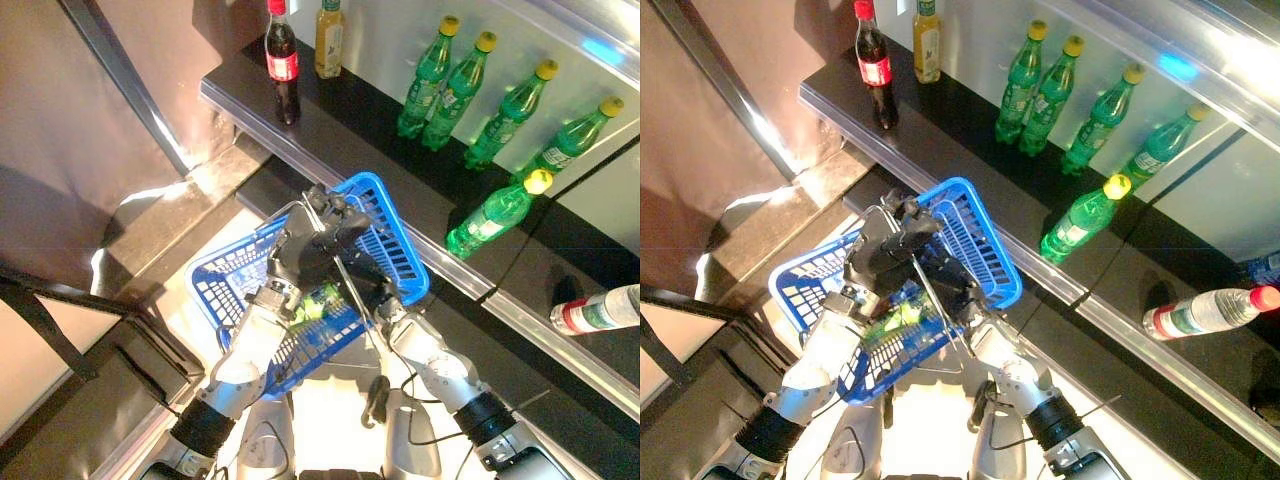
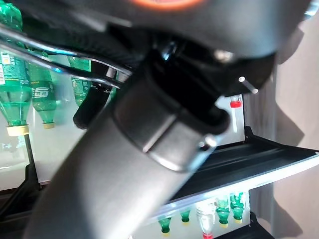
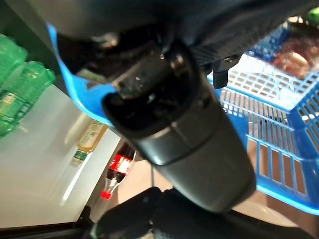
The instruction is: Pick up the drink and place into the basket.
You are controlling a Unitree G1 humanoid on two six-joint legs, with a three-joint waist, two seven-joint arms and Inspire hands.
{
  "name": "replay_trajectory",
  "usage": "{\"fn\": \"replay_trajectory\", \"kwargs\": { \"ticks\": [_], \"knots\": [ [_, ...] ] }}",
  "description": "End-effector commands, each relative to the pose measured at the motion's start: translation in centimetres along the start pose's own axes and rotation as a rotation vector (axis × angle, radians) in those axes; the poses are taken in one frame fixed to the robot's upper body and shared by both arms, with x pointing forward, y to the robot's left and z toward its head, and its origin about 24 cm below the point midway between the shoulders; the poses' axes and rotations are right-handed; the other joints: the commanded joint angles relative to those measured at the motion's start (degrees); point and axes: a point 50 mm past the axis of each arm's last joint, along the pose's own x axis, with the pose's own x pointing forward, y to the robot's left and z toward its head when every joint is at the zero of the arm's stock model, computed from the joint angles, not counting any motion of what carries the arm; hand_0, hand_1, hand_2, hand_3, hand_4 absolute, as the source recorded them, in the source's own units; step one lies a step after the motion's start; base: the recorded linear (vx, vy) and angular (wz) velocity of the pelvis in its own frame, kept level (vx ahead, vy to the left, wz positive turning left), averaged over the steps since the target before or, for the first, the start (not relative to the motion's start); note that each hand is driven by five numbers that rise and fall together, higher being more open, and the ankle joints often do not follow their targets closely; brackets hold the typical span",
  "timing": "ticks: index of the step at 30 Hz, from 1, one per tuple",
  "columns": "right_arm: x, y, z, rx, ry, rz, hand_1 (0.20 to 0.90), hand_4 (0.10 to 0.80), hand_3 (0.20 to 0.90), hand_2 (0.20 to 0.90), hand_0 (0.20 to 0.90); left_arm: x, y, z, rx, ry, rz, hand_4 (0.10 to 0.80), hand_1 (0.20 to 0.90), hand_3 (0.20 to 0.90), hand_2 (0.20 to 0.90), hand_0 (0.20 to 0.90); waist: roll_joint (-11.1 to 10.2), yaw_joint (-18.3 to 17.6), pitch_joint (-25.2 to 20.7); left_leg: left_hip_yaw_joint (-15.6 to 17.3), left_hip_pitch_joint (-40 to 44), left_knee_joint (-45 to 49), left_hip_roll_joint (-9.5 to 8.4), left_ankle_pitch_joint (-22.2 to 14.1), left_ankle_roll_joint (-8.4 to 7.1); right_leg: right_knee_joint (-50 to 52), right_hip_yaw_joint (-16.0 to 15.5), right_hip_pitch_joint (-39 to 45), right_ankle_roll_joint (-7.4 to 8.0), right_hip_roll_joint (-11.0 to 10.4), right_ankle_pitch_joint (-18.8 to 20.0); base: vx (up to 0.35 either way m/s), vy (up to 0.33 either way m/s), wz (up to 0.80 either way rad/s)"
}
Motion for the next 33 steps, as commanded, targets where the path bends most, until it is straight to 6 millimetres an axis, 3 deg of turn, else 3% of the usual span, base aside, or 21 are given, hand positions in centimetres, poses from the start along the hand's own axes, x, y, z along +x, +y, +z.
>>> {"fn": "replay_trajectory", "kwargs": {
  "ticks": [1, 6, 9, 10, 11, 13, 15, 18, 21, 28, 33],
  "knots": [
    [-0.4, 3.3, 0.4, 0.085, -0.102, 0.192, 0.900, 0.800, 0.900, 0.900, 0.900, 3.1, -10.6, 5.6, -0.042, -0.464, -0.627, 0.100, 0.300, 0.200, 0.300, 0.300, 0.86, -0.02, -13.74, 0.82, 3.42, -0.89, 1.82, 0.36, 0.50, -1.67, 1.21, 2.53, 3.64, -1.82, 2.50, 0.000, 0.000, 0.00],
    [-0.5, 3.1, 0.4, 0.130, -0.128, 0.165, 0.900, 0.800, 0.900, 0.900, 0.900, 3.1, -10.1, 5.6, -0.055, -0.465, -0.607, 0.100, 0.300, 0.200, 0.300, 0.300, 0.97, 0.05, -14.12, 0.52, 3.84, -0.46, 1.73, 0.10, 0.50, -1.41, 1.29, 3.03, 3.73, -1.95, 2.39, 0.016, 0.012, 0.00],
    [-0.9, 2.4, 0.7, 0.150, -0.147, 0.144, 0.900, 0.800, 0.900, 0.900, 0.900, 2.1, -8.6, 6.0, -0.065, -0.463, -0.594, 0.100, 0.300, 0.200, 0.300, 0.300, 1.05, 0.35, -14.40, 0.42, 4.18, -0.74, 1.76, 0.05, 0.34, -1.71, 1.06, 3.48, 3.71, -2.01, 2.18, 0.013, 0.011, 0.00],
    [-1.4, 1.8, 0.8, 0.151, -0.159, 0.131, 0.900, 0.800, 0.900, 0.900, 0.900, 1.1, -7.3, 6.2, -0.076, -0.462, -0.597, 0.100, 0.300, 0.200, 0.300, 0.300, 1.18, 0.72, -14.42, 0.20, 4.20, -0.85, 1.74, 0.09, 0.31, -1.94, 0.90, 3.67, 3.67, -2.05, 2.18, -0.029, 0.022, -0.04],
    [-3.0, 0.4, 1.6, 0.148, -0.207, 0.102, 0.900, 0.800, 0.900, 0.900, 0.900, -2.2, -4.8, 6.7, -0.111, -0.452, -0.614, 0.100, 0.300, 0.200, 0.300, 0.300, 1.65, 2.09, -13.88, -0.52, 4.04, -0.60, 1.44, -0.21, 0.42, -1.97, 0.30, 3.87, 3.81, -2.53, 2.18, -0.055, 0.018, -0.04],
    [-4.3, -0.7, 2.4, 0.150, -0.283, 0.065, 0.900, 0.800, 0.900, 0.900, 0.900, -5.5, -3.5, 7.3, -0.145, -0.433, -0.633, 0.100, 0.300, 0.200, 0.300, 0.300, 2.07, 3.81, -13.48, -1.40, 3.56, -0.51, 1.22, -0.37, 0.60, -2.24, -0.49, 3.89, 3.81, -2.90, 2.46, -0.066, 0.001, 0.01],
    [-4.6, -1.1, 3.4, 0.165, -0.350, 0.042, 0.900, 0.800, 0.900, 0.900, 0.900, -6.7, -3.2, 7.6, -0.167, -0.416, -0.630, 0.100, 0.300, 0.200, 0.300, 0.300, 2.24, 5.00, -13.22, -1.94, 3.66, -0.36, 1.07, -0.74, 0.70, -2.07, -0.88, 4.22, 3.87, -3.11, 2.19, -0.021, -0.011, 0.14],
    [-4.6, -1.0, 5.1, 0.193, -0.459, 0.043, 0.900, 0.800, 0.900, 0.900, 0.900, -7.4, -2.8, 7.6, -0.201, -0.409, -0.587, 0.100, 0.300, 0.200, 0.300, 0.300, 2.38, 6.06, -13.47, -2.70, 4.04, -1.09, 0.95, -0.54, 0.60, -3.06, -1.07, 4.97, 3.95, -2.86, 2.43, 0.005, -0.017, 0.12],
    [-4.6, -0.3, 5.6, 0.195, -0.490, 0.093, 0.900, 0.800, 0.900, 0.900, 0.900, -7.6, -2.4, 7.4, -0.227, -0.408, -0.535, 0.100, 0.300, 0.200, 0.300, 0.300, 2.46, 6.32, -13.75, -3.06, 4.75, -1.81, 0.74, -0.36, 0.51, -4.05, -0.78, 5.80, 4.19, -2.55, 2.68, 0.015, -0.008, 0.06],
    [-5.7, 1.5, 5.1, 0.223, -0.453, 0.323, 0.900, 0.800, 0.900, 0.900, 0.900, -8.7, -0.8, 6.5, -0.260, -0.391, -0.405, 0.100, 0.300, 0.200, 0.300, 0.300, 2.22, 5.30, -15.28, -2.59, 7.13, -3.93, 0.73, -0.09, 0.24, -7.19, 0.90, 7.96, 4.96, -1.52, 3.27, 0.016, -0.002, 0.04],
    [-6.3, 2.2, 3.3, 0.171, -0.315, 0.452, 0.900, 0.800, 0.900, 0.900, 0.900, -9.5, 0.6, 6.1, -0.245, -0.386, -0.302, 0.100, 0.300, 0.200, 0.300, 0.300, 1.82, 3.98, -16.59, -1.43, 8.62, -5.55, 0.90, 0.32, 0.20, -9.46, 2.42, 8.98, 5.35, -0.98, 3.93, 0.005, -0.010, -0.03]
  ]
}}
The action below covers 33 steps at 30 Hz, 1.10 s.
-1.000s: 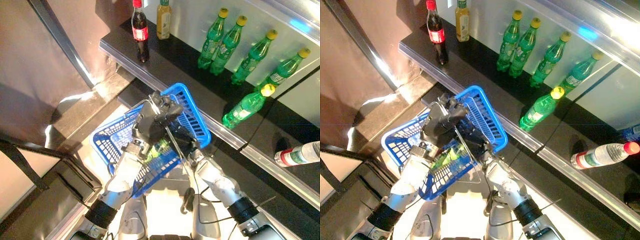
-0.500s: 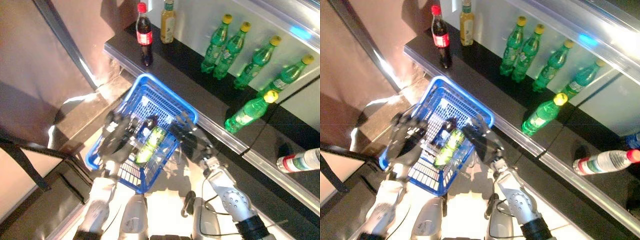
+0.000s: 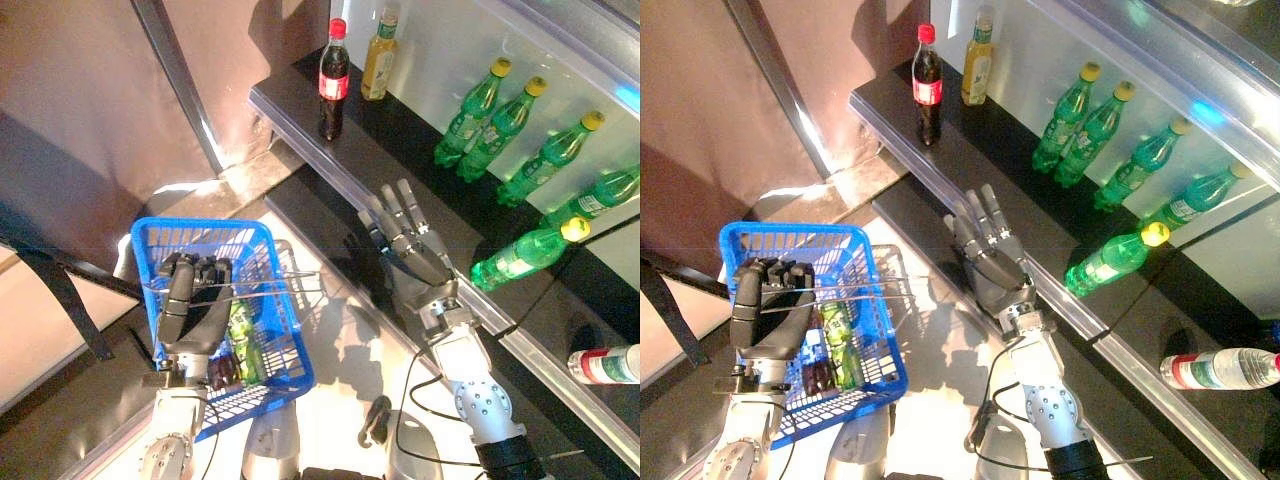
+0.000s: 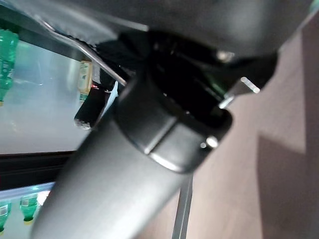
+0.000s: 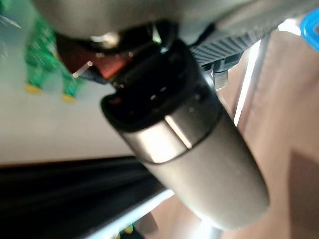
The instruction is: Pick up the drink and place into the basket.
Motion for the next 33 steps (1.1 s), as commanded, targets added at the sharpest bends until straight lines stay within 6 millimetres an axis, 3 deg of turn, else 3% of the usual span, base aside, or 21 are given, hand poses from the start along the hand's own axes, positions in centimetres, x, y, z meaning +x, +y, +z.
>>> {"fn": "replay_trajectory", "kwargs": {
  "ticks": [1, 6, 10, 12, 13, 15, 25, 27, 30, 32, 33],
  "knots": [
    [-1.5, 1.9, -1.2, 0.052, 0.079, 0.225, 0.900, 0.800, 0.900, 0.900, 0.900, 2.7, -5.8, -1.7, -0.073, 0.040, -0.465, 0.100, 0.300, 0.200, 0.300, 0.300, 1.31, -2.11, -16.08, 0.64, 3.63, -0.96, 1.45, 0.14, 0.38, -5.09, 5.37, 2.41, 4.40, -1.25, 4.25, -0.004, -0.021, -0.07],
    [-3.6, 0.5, -3.1, 0.070, 0.188, 0.185, 0.900, 0.800, 0.900, 0.900, 0.900, 1.6, -3.4, -1.2, -0.015, 0.012, -0.334, 0.100, 0.300, 0.200, 0.300, 0.300, 0.87, -4.01, -17.27, 2.52, 4.97, -2.58, 1.60, 0.52, 0.63, -8.46, 7.26, 3.33, 4.58, -0.69, 5.67, -0.019, -0.011, -0.05],
    [-6.6, -2.5, -5.0, 0.017, 0.315, 0.082, 0.900, 0.800, 0.900, 0.900, 0.900, 0.2, -0.9, 0.0, 0.036, -0.068, -0.208, 0.100, 0.300, 0.200, 0.300, 0.300, 0.45, -6.16, -18.40, 4.69, 5.63, -3.99, 1.53, 0.84, 0.92, -11.79, 9.29, 3.75, 4.59, -0.14, 7.19, -0.075, 0.006, -0.27],
    [-8.4, -4.3, -5.6, -0.012, 0.367, 0.006, 0.900, 0.800, 0.900, 0.900, 0.900, -0.5, 0.5, 0.5, 0.075, -0.098, -0.129, 0.100, 0.300, 0.200, 0.300, 0.300, 0.24, -7.02, -18.89, 5.80, 5.77, -4.39, 1.40, 0.81, 1.02, -13.21, 10.01, 3.97, 4.54, -0.01, 7.88, -0.067, 0.012, -0.49],
    [-10.4, -6.4, -6.2, -0.034, 0.430, -0.116, 0.900, 0.800, 0.900, 0.900, 0.900, -1.2, 1.9, 1.0, 0.086, -0.140, -0.034, 0.100, 0.300, 0.200, 0.300, 0.300, 0.07, -7.95, -19.23, 6.71, 6.18, -4.72, 1.09, 0.58, 1.18, -14.40, 10.52, 4.49, 4.63, -0.12, 8.46, -0.060, 0.026, -0.44],
    [-11.9, -7.8, -6.7, -0.035, 0.467, -0.215, 0.900, 0.800, 0.900, 0.900, 0.900, -1.8, 3.2, 1.6, 0.138, -0.164, 0.062, 0.100, 0.300, 0.200, 0.300, 0.300, 0.02, -8.66, -19.67, 7.65, 6.38, -5.14, 0.93, 0.49, 1.35, -15.45, 10.96, 4.58, 4.74, -0.34, 9.16, -0.057, 0.034, -0.37],
    [-18.3, -12.3, -7.4, -0.052, 0.526, -0.638, 0.900, 0.800, 0.900, 0.900, 0.900, -4.3, 8.3, 2.9, 0.191, -0.250, 0.450, 0.100, 0.300, 0.200, 0.300, 0.300, 0.21, -11.98, -19.82, 11.43, 7.03, -4.60, 0.03, -1.31, 2.18, -19.54, 12.27, 4.32, 6.10, -2.49, 13.80, -0.025, 0.035, -0.22],
    [-19.1, -13.0, -7.0, -0.090, 0.519, -0.707, 0.900, 0.800, 0.900, 0.900, 0.900, -4.9, 9.0, 3.3, 0.210, -0.257, 0.534, 0.100, 0.300, 0.200, 0.300, 0.300, 0.17, -12.55, -19.67, 12.91, 7.26, -4.70, -0.04, -1.73, 2.09, -20.65, 11.72, 3.57, 6.46, -3.34, 15.63, -0.021, 0.005, -0.31],
    [-20.2, -13.5, -6.7, -0.120, 0.521, -0.775, 0.900, 0.800, 0.900, 0.900, 0.900, -6.4, 10.0, 3.8, 0.203, -0.299, 0.671, 0.100, 0.300, 0.200, 0.300, 0.300, 0.01, -12.75, -19.50, 15.77, 9.09, -5.81, 0.02, -3.17, 1.84, -20.08, 8.22, 2.05, 8.32, -5.01, 18.85, 0.039, -0.050, -0.66],
    [-20.0, -13.5, -6.8, -0.191, 0.565, -0.758, 0.900, 0.800, 0.900, 0.900, 0.900, -8.3, 10.3, 4.7, 0.169, -0.407, 0.759, 0.100, 0.300, 0.200, 0.300, 0.300, -0.03, -11.61, -19.50, 20.25, 10.43, -7.85, 0.69, -2.37, 1.78, -17.22, 1.34, 0.51, 8.84, -5.70, 19.86, -0.150, -0.206, -0.83],
    [-19.7, -13.6, -6.9, -0.218, 0.571, -0.755, 0.900, 0.800, 0.900, 0.900, 0.900, -8.7, 10.4, 4.8, 0.157, -0.433, 0.773, 0.100, 0.300, 0.200, 0.300, 0.300, 0.09, -11.32, -19.51, 20.54, 10.14, -8.20, 0.80, -2.03, 2.17, -13.46, 1.52, -0.74, 8.75, -5.86, 19.22, -0.168, -0.200, -0.96]
  ]
}}
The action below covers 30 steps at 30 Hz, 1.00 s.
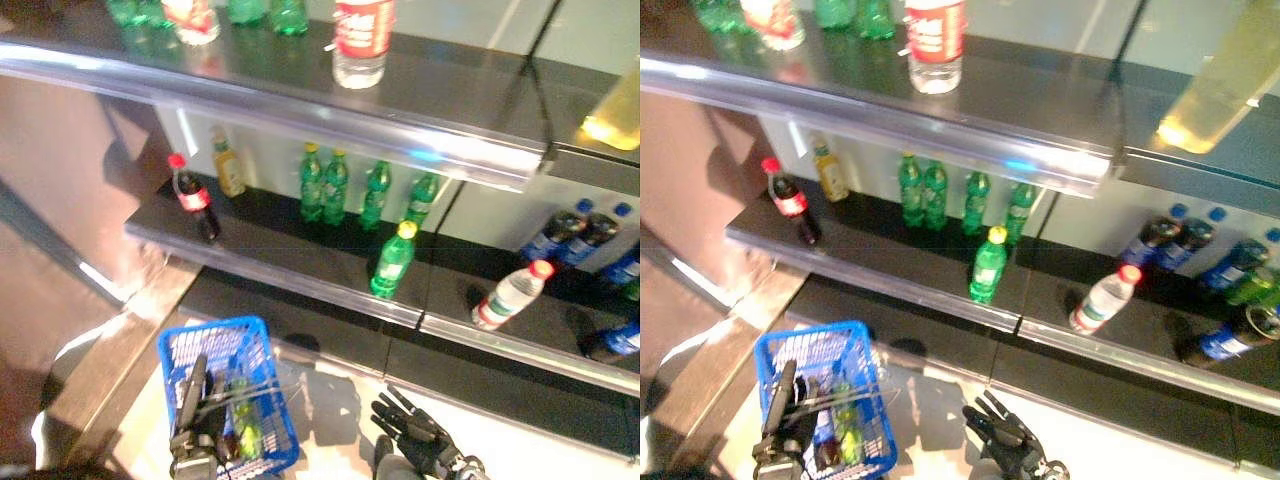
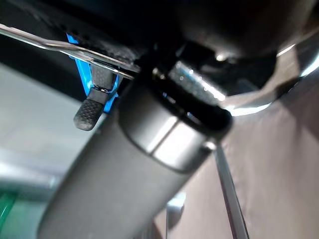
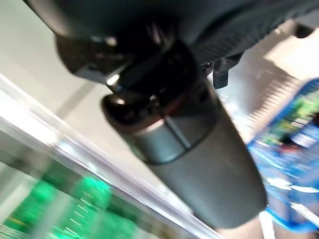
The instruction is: Pick up the drink and place into the basket.
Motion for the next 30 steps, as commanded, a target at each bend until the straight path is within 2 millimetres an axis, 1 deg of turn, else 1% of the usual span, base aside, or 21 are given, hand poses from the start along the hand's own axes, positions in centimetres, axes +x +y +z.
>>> {"fn": "replay_trajectory", "kwargs": {
  "ticks": [1, 3, 4, 6, 7, 10, 11, 12, 15, 16, 17, 18, 19, 20, 21, 22, 24, 26, 28, 29, 30],
  "knots": [
    [0.5, 0.9, 2.8, -0.150, -0.134, 0.013, 0.900, 0.800, 0.900, 0.900, 0.900, 2.0, -6.6, 3.7, -0.058, -0.203, -0.297, 0.100, 0.300, 0.200, 0.300, 0.300, 0.89, 0.85, -1.62, -2.16, -4.01, 6.84, 0.08, -3.89, 2.58, 10.61, 3.13, -3.54, 6.95, -5.51, 3.15, -0.136, -0.209, -0.88],
    [0.6, 0.8, 3.2, -0.197, -0.163, -0.017, 0.900, 0.800, 0.900, 0.900, 0.900, 2.1, -6.0, 3.6, -0.094, -0.222, -0.255, 0.100, 0.300, 0.200, 0.300, 0.300, 1.23, 0.55, -1.86, -4.05, -5.54, 6.77, 1.50, -2.09, 2.23, 12.60, 5.59, -3.41, 5.02, -2.29, -2.65, -0.108, -0.391, -0.44],
    [0.7, 0.5, 3.2, -0.256, -0.167, -0.047, 0.900, 0.800, 0.900, 0.900, 0.900, 2.1, -5.1, 3.4, -0.087, -0.243, -0.210, 0.100, 0.300, 0.200, 0.300, 0.300, 1.09, 0.62, -2.18, -4.89, -6.18, 7.28, 2.81, -1.06, 1.06, 10.65, 4.98, -1.89, 3.73, -0.32, -4.93, -0.067, -0.558, -0.15],
    [0.9, 0.5, 3.2, -0.337, -0.144, -0.061, 0.900, 0.800, 0.900, 0.900, 0.900, 2.0, -4.0, 3.4, -0.070, -0.265, -0.140, 0.100, 0.300, 0.200, 0.300, 0.300, 1.02, 0.47, -2.42, -5.28, -5.61, 6.72, 4.43, -0.06, -0.22, 8.89, 4.72, -0.26, 2.41, 1.66, -6.54, -0.018, -0.548, -0.07],
    [1.0, 0.3, 3.2, -0.426, -0.106, -0.084, 0.900, 0.800, 0.900, 0.900, 0.900, 1.8, -3.1, 3.7, -0.073, -0.286, -0.068, 0.100, 0.300, 0.200, 0.300, 0.300, 0.82, 0.36, -2.47, -5.87, -5.10, 6.36, 6.40, 1.23, -1.51, 8.79, 5.24, 0.17, 0.87, 4.26, -8.07, 0.002, -0.566, -0.12],
    [0.9, -0.2, 3.4, -0.555, -0.064, -0.114, 0.900, 0.800, 0.900, 0.900, 0.900, 1.5, -1.5, 4.4, -0.083, -0.309, 0.011, 0.100, 0.300, 0.200, 0.300, 0.300, 0.76, 0.52, -2.43, -5.70, -4.51, 7.12, 10.33, 5.26, -4.00, 7.95, 4.32, 1.39, -1.23, 6.96, -9.39, 0.000, -0.408, -0.18],
    [0.9, -0.1, 3.4, -0.555, -0.064, -0.114, 0.900, 0.800, 0.900, 0.900, 0.900, 1.5, -1.5, 4.4, -0.083, -0.309, 0.011, 0.100, 0.300, 0.200, 0.300, 0.300, 0.77, 0.51, -2.41, -5.71, -4.50, 7.12, 10.36, 5.27, -4.02, 7.93, 4.31, 1.42, -1.25, 6.99, -9.38, -0.005, -0.487, -0.19],
    [0.9, -0.6, 3.5, -0.591, -0.025, -0.157, 0.900, 0.800, 0.900, 0.900, 0.900, 1.1, -0.2, 4.8, -0.126, -0.335, 0.088, 0.100, 0.300, 0.200, 0.300, 0.300, 0.72, 0.97, -2.14, -6.45, -5.39, 9.43, 12.75, 9.18, -5.22, 7.62, 4.26, 2.23, -2.72, 8.92, -10.47, -0.001, -0.471, -0.16],
    [0.9, -0.9, 3.1, -0.585, 0.014, -0.198, 0.900, 0.800, 0.900, 0.900, 0.900, 0.9, 0.7, 4.9, -0.136, -0.332, 0.148, 0.100, 0.300, 0.200, 0.300, 0.300, 0.01, 1.61, -1.45, -7.51, -8.54, 15.52, 13.75, 11.10, -5.54, 5.89, 3.76, 4.15, -4.76, 10.67, -10.87, -0.001, -0.433, -0.49],
    [1.0, -1.0, 3.3, -0.609, 0.017, -0.205, 0.900, 0.800, 0.900, 0.900, 0.900, 0.6, 1.4, 4.5, -0.139, -0.332, 0.169, 0.100, 0.300, 0.200, 0.300, 0.300, -0.47, 2.33, -1.20, -10.45, -9.61, 17.57, 10.24, 7.81, -3.73, 4.97, 4.00, 4.51, -4.71, 10.44, -10.25, 0.003, -0.233, -0.26],
    [1.1, -1.0, 3.3, -0.616, 0.020, -0.209, 0.900, 0.800, 0.900, 0.900, 0.900, 0.4, 1.8, 4.4, -0.145, -0.334, 0.182, 0.100, 0.300, 0.200, 0.300, 0.300, -0.54, 2.57, -1.22, -11.52, -9.86, 17.82, 8.25, 6.18, -2.92, 4.51, 4.34, 4.48, -4.56, 10.37, -9.95, 0.006, -0.148, -0.21],
    [1.1, -1.0, 3.4, -0.618, 0.021, -0.212, 0.900, 0.800, 0.900, 0.900, 0.900, 0.3, 2.0, 4.3, -0.149, -0.335, 0.188, 0.100, 0.300, 0.200, 0.300, 0.300, -0.54, 2.67, -1.28, -11.98, -9.93, 17.90, 7.13, 5.27, -2.44, 4.28, 4.55, 4.46, -4.41, 10.27, -9.82, 0.039, -0.126, -0.41],
    [1.1, -1.3, 3.5, -0.629, 0.033, -0.238, 0.900, 0.800, 0.900, 0.900, 0.900, -0.2, 2.8, 4.0, -0.163, -0.338, 0.217, 0.100, 0.300, 0.200, 0.300, 0.300, -0.23, 3.34, -1.54, -14.43, -10.35, 17.98, 1.83, 2.40, -1.04, 2.39, 5.58, 4.67, -4.10, 10.57, -8.92, -0.015, -0.102, -0.55],
    [1.1, -1.5, 3.6, -0.638, 0.036, -0.250, 0.900, 0.800, 0.900, 0.900, 0.900, -0.4, 3.1, 3.9, -0.166, -0.339, 0.225, 0.100, 0.300, 0.200, 0.300, 0.300, -0.23, 3.61, -1.58, -14.63, -11.05, 17.59, -0.31, 2.59, 0.08, 1.30, 5.64, 4.29, -4.30, 10.50, -7.61, 0.035, -0.119, -0.72],
    [1.2, -1.7, 3.8, -0.662, 0.038, -0.272, 0.900, 0.800, 0.900, 0.900, 0.900, -0.9, 3.8, 3.7, -0.170, -0.340, 0.244, 0.100, 0.300, 0.200, 0.300, 0.300, 0.55, 4.50, -1.68, -17.74, -11.48, 16.15, -5.04, 0.49, 1.11, -0.33, 6.98, 4.40, -3.84, 11.29, -6.83, 0.031, -0.057, -0.62],
    [1.2, -1.7, 3.8, -0.666, 0.041, -0.283, 0.900, 0.800, 0.900, 0.900, 0.900, -1.0, 4.0, 3.7, -0.171, -0.341, 0.251, 0.100, 0.300, 0.200, 0.300, 0.300, 0.87, 4.83, -1.69, -18.72, -11.49, 15.42, -6.49, -0.18, 1.46, -0.77, 7.53, 4.43, -3.62, 11.58, -6.59, 0.128, -0.043, -0.79],
    [1.7, -1.6, 3.9, -0.696, 0.042, -0.304, 0.900, 0.800, 0.900, 0.900, 0.900, -1.6, 4.8, 3.7, -0.178, -0.355, 0.265, 0.100, 0.300, 0.200, 0.300, 0.300, 2.20, 6.43, -1.77, -23.56, -11.35, 10.00, -11.14, -1.41, 2.57, -1.93, 9.43, 4.29, -2.99, 13.07, -5.96, 0.112, -0.019, -0.75],
    [2.1, -1.2, 3.9, -0.710, 0.028, -0.322, 0.900, 0.800, 0.900, 0.900, 0.900, -1.9, 5.2, 3.8, -0.167, -0.358, 0.276, 0.100, 0.300, 0.200, 0.300, 0.300, 2.93, 7.68, -1.84, -26.57, -12.82, 6.69, -13.43, 0.00, 2.88, -1.75, 10.46, 3.89, -2.78, 14.09, -6.12, 0.110, -0.027, -0.62],
    [2.4, -0.8, 3.9, -0.697, 0.018, -0.334, 0.900, 0.800, 0.900, 0.900, 0.900, -1.9, 5.3, 4.2, -0.157, -0.362, 0.289, 0.100, 0.300, 0.200, 0.300, 0.300, 2.74, 8.33, -1.74, -28.28, -14.03, 7.87, -13.98, -0.14, 3.42, 0.61, 10.92, 3.47, -3.15, 14.50, -7.89, 0.146, -0.023, -0.53],
    [2.7, -0.4, 3.7, -0.687, 0.009, -0.341, 0.900, 0.800, 0.900, 0.900, 0.900, -2.0, 5.4, 4.4, -0.147, -0.368, 0.297, 0.100, 0.300, 0.200, 0.300, 0.300, 2.97, 8.29, -1.96, -28.93, -13.16, 6.91, -14.08, -0.29, 4.32, 5.65, 10.95, 2.29, -3.12, 15.46, -8.86, 0.178, -0.020, -0.55],
    [2.8, -0.3, 3.5, -0.670, 0.006, -0.345, 0.900, 0.800, 0.900, 0.900, 0.900, -1.8, 5.3, 4.6, -0.143, -0.377, 0.302, 0.100, 0.300, 0.200, 0.300, 0.300, 3.04, 7.97, -2.26, -28.26, -12.00, 5.57, -13.99, -0.15, 5.01, 10.00, 10.15, 0.82, -2.45, 15.93, -8.72, 0.202, -0.038, -0.52]
  ]
}}
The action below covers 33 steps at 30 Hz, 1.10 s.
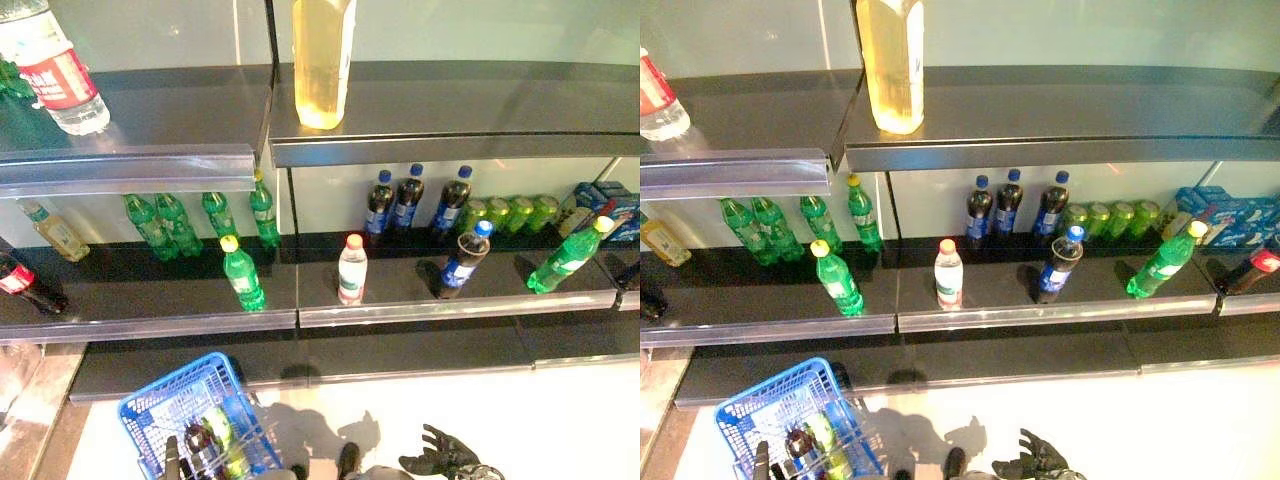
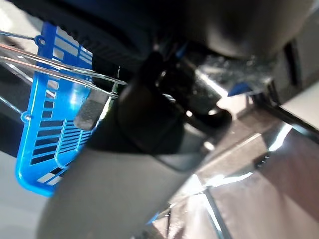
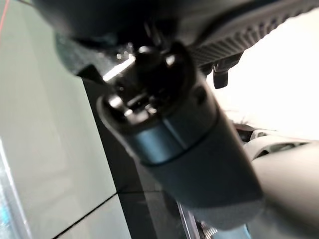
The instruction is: Pick up the drink and place into the basket.
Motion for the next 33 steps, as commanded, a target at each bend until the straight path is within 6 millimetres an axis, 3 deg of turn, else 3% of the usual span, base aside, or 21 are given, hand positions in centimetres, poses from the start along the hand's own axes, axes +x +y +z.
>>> {"fn": "replay_trajectory", "kwargs": {
  "ticks": [1, 3, 6, 7, 9, 11, 13, 15, 17, 20, 21, 23, 24, 25, 26, 27, 28, 30, 33],
  "knots": [
    [1.2, 1.2, 5.5, 0.028, -0.188, -0.015, 0.900, 0.800, 0.900, 0.900, 0.900, 0.5, -2.6, 5.6, 0.047, -0.218, -0.185, 0.100, 0.300, 0.200, 0.300, 0.300, 0.95, 1.08, 0.46, 0.13, 2.42, -2.54, -2.63, 0.26, -1.23, 15.30, 4.82, 2.49, 11.51, -1.08, -3.34, 0.175, -0.057, -0.36],
    [1.2, 1.9, 5.5, 0.052, -0.191, -0.005, 0.900, 0.800, 0.900, 0.900, 0.900, 0.7, -3.6, 5.9, 0.036, -0.226, -0.201, 0.100, 0.300, 0.200, 0.300, 0.300, 1.45, 0.22, 1.00, 0.15, 4.78, -3.57, -1.70, -0.28, -0.48, 30.99, 4.83, -2.81, 14.01, -0.56, -1.67, 0.189, -0.088, -0.05],
    [1.2, 2.2, 5.3, 0.055, -0.173, -0.022, 0.900, 0.800, 0.900, 0.900, 0.900, 0.9, -4.4, 5.7, 0.017, -0.229, -0.220, 0.100, 0.300, 0.200, 0.300, 0.300, 1.43, -0.48, 0.77, 1.71, 6.00, -3.55, -0.04, -0.86, -0.78, 33.53, 4.27, -4.99, 14.34, -3.50, -1.67, 0.195, -0.166, 0.21],
    [1.3, 2.2, 5.2, 0.061, -0.170, -0.029, 0.900, 0.800, 0.900, 0.900, 0.900, 0.9, -4.7, 5.2, -0.012, -0.228, -0.237, 0.100, 0.300, 0.200, 0.300, 0.300, 1.24, -0.36, 0.64, 1.98, 6.24, -3.29, 0.49, -1.17, -0.99, 28.97, 4.31, -3.30, 14.02, -6.66, -1.25, 0.178, -0.249, 0.13],
    [1.3, 2.4, 5.2, 0.061, -0.180, -0.023, 0.900, 0.800, 0.900, 0.900, 0.900, 0.9, -5.6, 4.4, -0.046, -0.223, -0.265, 0.100, 0.300, 0.200, 0.300, 0.300, 1.40, -0.12, 0.26, 2.26, 6.30, -3.23, 1.71, -1.40, -1.63, 19.49, 4.14, -0.96, 13.72, -10.99, 0.94, 0.200, -0.385, 0.00],
    [1.4, 3.0, 5.5, 0.026, -0.189, -0.024, 0.900, 0.800, 0.900, 0.900, 0.900, 1.1, -6.6, 4.2, -0.052, -0.222, -0.285, 0.100, 0.300, 0.200, 0.300, 0.300, 0.93, -0.14, 0.19, 2.73, 7.51, -3.51, 3.36, -3.06, -3.05, 7.90, 5.53, -0.57, 15.87, -18.32, 8.39, 0.290, -0.633, -0.09],
    [1.4, 3.5, 6.1, 0.006, -0.187, -0.011, 0.900, 0.800, 0.900, 0.900, 0.900, 1.1, -7.4, 4.8, -0.073, -0.246, -0.279, 0.100, 0.300, 0.200, 0.300, 0.300, 0.83, -0.16, 0.29, 3.67, 9.34, -4.48, 5.69, -3.78, -3.90, 5.33, 5.54, -0.81, 17.54, -20.37, 10.66, 0.234, -0.547, -0.27],
    [1.3, 3.7, 6.5, -0.018, -0.195, 0.020, 0.900, 0.800, 0.900, 0.900, 0.900, 1.0, -7.5, 5.5, -0.087, -0.276, -0.277, 0.100, 0.300, 0.200, 0.300, 0.300, 0.60, 0.12, -0.17, 4.81, 8.95, -2.61, 10.18, -3.33, -5.73, 4.14, 3.57, 1.30, 16.92, -18.52, 3.13, 0.202, -0.599, -0.34],
    [1.3, 3.5, 6.5, -0.039, -0.191, 0.030, 0.900, 0.800, 0.900, 0.900, 0.900, 0.9, -7.1, 5.8, -0.086, -0.290, -0.275, 0.100, 0.300, 0.200, 0.300, 0.300, 0.31, -0.15, -0.54, 5.22, 9.04, -1.40, 13.08, -2.66, -6.83, 5.13, 3.17, 1.94, 15.62, -15.26, -0.82, 0.186, -0.592, -0.17],
    [1.3, 3.1, 6.5, -0.055, -0.193, 0.032, 0.900, 0.800, 0.900, 0.900, 0.900, 0.9, -6.3, 6.4, -0.060, -0.291, -0.245, 0.100, 0.300, 0.200, 0.300, 0.300, -0.83, 0.29, -0.26, 4.48, 7.85, 4.86, 17.21, 1.00, -8.16, 5.35, 2.77, 3.17, 12.41, -11.61, -3.26, 0.179, -0.623, -0.07],
    [1.3, 2.7, 6.7, -0.055, -0.192, 0.027, 0.900, 0.800, 0.900, 0.900, 0.900, 0.9, -5.6, 6.6, -0.070, -0.294, -0.222, 0.100, 0.300, 0.200, 0.300, 0.300, -1.03, 0.66, 0.04, 3.67, 5.83, 8.61, 18.68, 4.62, -8.59, 4.64, 2.48, 4.42, 11.00, -9.90, -3.89, 0.158, -0.611, -0.28],
    [1.3, 2.2, 6.8, -0.052, -0.200, 0.022, 0.900, 0.800, 0.900, 0.900, 0.900, 0.8, -4.4, 6.8, -0.083, -0.289, -0.199, 0.100, 0.300, 0.200, 0.300, 0.300, -1.46, 1.04, 0.86, 4.04, 2.19, 14.49, 19.51, 6.74, -7.69, 3.83, 2.03, 5.81, 9.59, -8.39, -4.38, 0.141, -0.511, -0.26],
    [1.3, 2.0, 6.8, -0.045, -0.199, 0.016, 0.900, 0.800, 0.900, 0.900, 0.900, 0.8, -4.1, 6.8, -0.077, -0.283, -0.187, 0.100, 0.300, 0.200, 0.300, 0.300, -1.66, 1.28, 1.23, 4.41, 0.78, 17.05, 19.13, 7.16, -7.30, 3.46, 1.87, 6.39, 9.02, -7.90, -4.48, 0.144, -0.379, -0.17],
    [1.3, 1.8, 6.8, -0.042, -0.201, 0.007, 0.900, 0.800, 0.900, 0.900, 0.900, 0.7, -3.8, 6.7, -0.067, -0.275, -0.177, 0.100, 0.300, 0.200, 0.300, 0.300, -1.89, 1.87, 1.68, 3.50, -1.13, 20.02, 16.75, 6.42, -6.49, 2.86, 1.93, 7.09, 8.52, -7.56, -4.22, 0.207, -0.356, -0.15],
    [1.4, 1.4, 7.3, -0.044, -0.207, -0.014, 0.900, 0.800, 0.900, 0.900, 0.900, 0.6, -3.1, 6.4, -0.063, -0.267, -0.158, 0.100, 0.300, 0.200, 0.300, 0.300, -1.70, 3.12, 2.24, 0.85, -4.24, 22.92, 9.57, 2.87, -4.34, 2.16, 2.36, 7.56, 8.60, -7.20, -3.55, 0.231, -0.272, -0.11],
    [1.4, 1.2, 7.5, -0.040, -0.212, -0.027, 0.900, 0.800, 0.900, 0.900, 0.900, 0.5, -2.5, 6.3, -0.068, -0.267, -0.144, 0.100, 0.300, 0.200, 0.300, 0.300, -1.06, 3.81, 2.61, 0.39, -6.03, 23.08, 5.42, 2.78, -3.99, 1.91, 2.87, 7.84, 8.55, -6.09, -3.49, 0.208, -0.186, -0.24],
    [1.4, 1.2, 7.6, -0.035, -0.216, -0.033, 0.900, 0.800, 0.900, 0.900, 0.900, 0.4, -2.3, 6.3, -0.071, -0.265, -0.141, 0.100, 0.300, 0.200, 0.300, 0.300, -0.91, 3.99, 2.70, 0.76, -6.79, 21.83, 4.04, 3.45, -3.95, 1.59, 2.94, 8.00, 8.59, -5.69, -3.34, 0.218, -0.162, -0.32],
    [1.5, 1.5, 7.9, -0.009, -0.230, -0.048, 0.900, 0.800, 0.900, 0.900, 0.900, 0.3, -1.8, 6.3, -0.083, -0.269, -0.140, 0.100, 0.300, 0.200, 0.300, 0.300, 0.50, 4.85, 3.06, 4.48, -7.84, 12.41, 0.17, 4.81, -4.21, 0.68, 2.76, 9.52, 9.02, -3.25, -3.81, 0.319, -0.177, -0.34],
    [1.6, 2.3, 8.1, -0.021, -0.239, -0.061, 0.900, 0.800, 0.900, 0.900, 0.900, 0.3, -1.6, 6.7, -0.082, -0.271, -0.151, 0.100, 0.300, 0.200, 0.300, 0.300, 2.37, 6.15, 2.92, 7.25, -10.81, 6.54, -3.33, 9.40, -5.01, 2.08, 3.07, 11.44, 8.39, 0.23, -6.51, 0.365, -0.151, -0.30]
  ]
}}
